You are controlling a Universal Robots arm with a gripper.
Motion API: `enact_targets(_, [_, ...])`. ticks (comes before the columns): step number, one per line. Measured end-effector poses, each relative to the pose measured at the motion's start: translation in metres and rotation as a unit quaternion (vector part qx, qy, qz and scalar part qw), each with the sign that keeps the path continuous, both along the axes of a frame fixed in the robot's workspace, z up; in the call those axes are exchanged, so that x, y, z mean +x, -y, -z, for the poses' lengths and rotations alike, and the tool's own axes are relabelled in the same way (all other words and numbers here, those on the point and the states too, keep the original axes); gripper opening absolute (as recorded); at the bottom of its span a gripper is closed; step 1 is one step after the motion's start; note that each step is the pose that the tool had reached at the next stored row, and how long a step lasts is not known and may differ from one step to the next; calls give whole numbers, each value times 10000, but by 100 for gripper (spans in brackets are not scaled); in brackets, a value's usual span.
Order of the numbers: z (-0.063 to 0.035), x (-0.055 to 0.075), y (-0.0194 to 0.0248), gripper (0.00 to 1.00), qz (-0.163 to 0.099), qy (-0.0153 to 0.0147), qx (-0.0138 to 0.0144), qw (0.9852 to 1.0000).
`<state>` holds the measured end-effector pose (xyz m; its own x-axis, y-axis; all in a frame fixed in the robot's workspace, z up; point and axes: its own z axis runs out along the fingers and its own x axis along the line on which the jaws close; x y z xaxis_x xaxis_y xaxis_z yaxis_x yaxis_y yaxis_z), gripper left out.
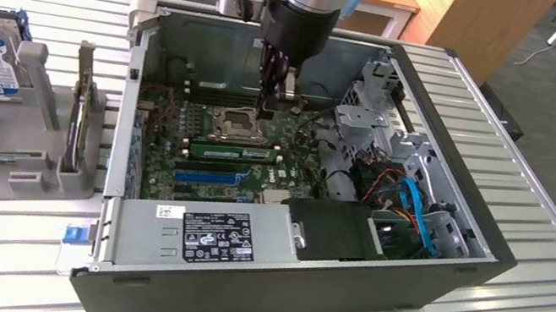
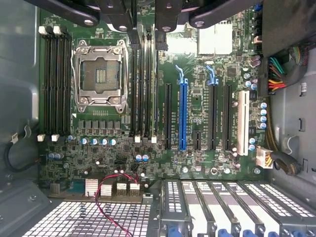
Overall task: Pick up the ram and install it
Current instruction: 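Insert the ram into the slot, then press down the ram until it locks into place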
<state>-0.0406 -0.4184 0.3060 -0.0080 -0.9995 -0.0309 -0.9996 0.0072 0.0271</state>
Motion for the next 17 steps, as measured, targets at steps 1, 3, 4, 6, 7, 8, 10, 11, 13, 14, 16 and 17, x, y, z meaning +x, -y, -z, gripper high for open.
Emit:
enact_targets(1, [-8, 0, 0, 25, 0, -1, -2, 10000])
enact_targets(3, [-26, 0, 0, 25, 0, 0, 0, 10000])
enact_targets(4, [-31, 0, 0, 25, 0, 0, 0, 10000])
enact_targets(6, [-32, 0, 0, 25, 0, 0, 1, 10000])
enact_targets(7, [-33, 0, 0, 25, 0, 0, 0, 10000])
enact_targets(8, [-33, 0, 0, 25, 0, 0, 0, 10000])
enact_targets(10, [-32, 0, 0, 25, 0, 0, 0, 10000])
enact_targets(11, [-33, 0, 0, 25, 0, 0, 0, 10000])
enact_targets(13, [-33, 0, 0, 25, 0, 0, 0, 10000])
enact_targets(14, [-32, 0, 0, 25, 0, 0, 0, 10000])
enact_targets(16, [-33, 0, 0, 25, 0, 0, 0, 10000])
enact_targets(17, [-33, 0, 0, 25, 0, 0, 0, 10000])
